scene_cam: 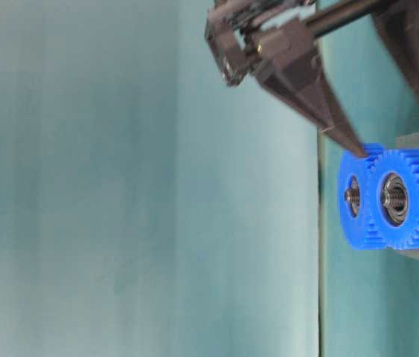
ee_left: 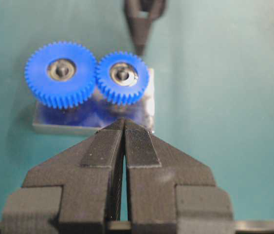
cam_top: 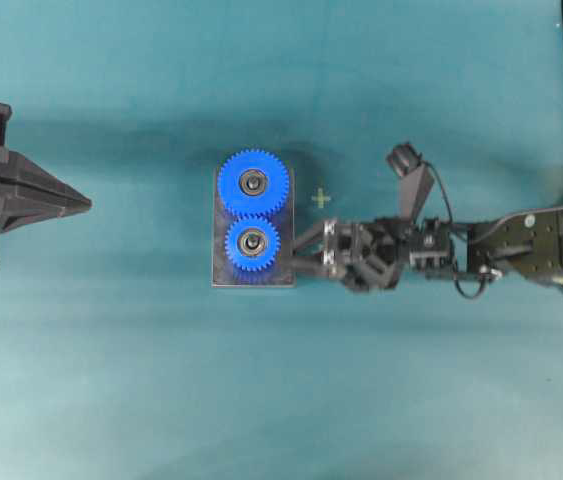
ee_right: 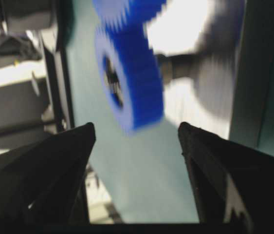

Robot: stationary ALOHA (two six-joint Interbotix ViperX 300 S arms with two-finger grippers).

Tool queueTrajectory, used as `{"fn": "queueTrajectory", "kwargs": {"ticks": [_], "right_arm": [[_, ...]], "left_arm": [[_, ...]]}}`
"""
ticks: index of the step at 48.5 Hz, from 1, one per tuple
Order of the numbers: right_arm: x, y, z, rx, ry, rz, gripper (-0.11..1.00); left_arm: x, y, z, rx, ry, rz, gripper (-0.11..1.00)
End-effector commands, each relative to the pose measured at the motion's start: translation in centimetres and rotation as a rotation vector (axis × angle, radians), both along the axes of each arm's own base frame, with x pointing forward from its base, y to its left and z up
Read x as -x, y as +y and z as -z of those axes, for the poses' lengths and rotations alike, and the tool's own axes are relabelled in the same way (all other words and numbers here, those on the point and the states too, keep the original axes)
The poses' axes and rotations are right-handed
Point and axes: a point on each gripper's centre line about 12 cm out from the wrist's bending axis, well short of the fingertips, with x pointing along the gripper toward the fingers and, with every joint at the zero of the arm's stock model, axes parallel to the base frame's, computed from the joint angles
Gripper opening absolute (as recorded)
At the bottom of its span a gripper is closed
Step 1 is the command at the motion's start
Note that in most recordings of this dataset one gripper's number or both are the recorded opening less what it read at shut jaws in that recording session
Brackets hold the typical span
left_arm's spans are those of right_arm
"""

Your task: Fit the small gear onto the shaft.

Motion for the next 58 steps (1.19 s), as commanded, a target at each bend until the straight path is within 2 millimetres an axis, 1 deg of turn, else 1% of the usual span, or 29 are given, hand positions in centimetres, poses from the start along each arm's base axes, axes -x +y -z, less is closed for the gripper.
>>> {"fn": "queueTrajectory", "kwargs": {"ticks": [1, 8, 20, 28, 39, 48, 58], "right_arm": [[-0.3, -0.9, -1.2, 0.030, -0.036, 0.014, 0.80], [-0.7, -1.6, -0.7, 0.041, -0.020, 0.028, 0.77], [-1.5, -1.7, 0.8, 0.031, 0.049, 0.026, 0.69], [-1.5, -1.4, 1.3, 0.020, 0.110, 0.010, 0.68], [-1.7, -0.1, 0.9, 0.006, 0.120, -0.025, 0.66], [-1.9, 1.2, 0.0, -0.011, 0.106, -0.055, 0.59], [-1.9, 3.0, -0.9, -0.027, 0.077, -0.093, 0.58]], "left_arm": [[-0.2, -0.1, -0.8, -0.001, -0.025, 0.003, 0.00], [-0.2, 0.0, -0.8, -0.001, -0.023, 0.002, 0.00], [-0.2, 0.0, -0.8, -0.001, -0.023, 0.002, 0.00], [-0.2, 0.0, -0.7, -0.001, -0.020, 0.002, 0.00], [-0.2, 0.0, -0.6, 0.000, -0.018, 0.001, 0.00], [-0.1, 0.0, -0.6, 0.000, -0.020, 0.001, 0.00], [0.1, 0.0, -0.5, 0.000, -0.021, 0.001, 0.00]]}}
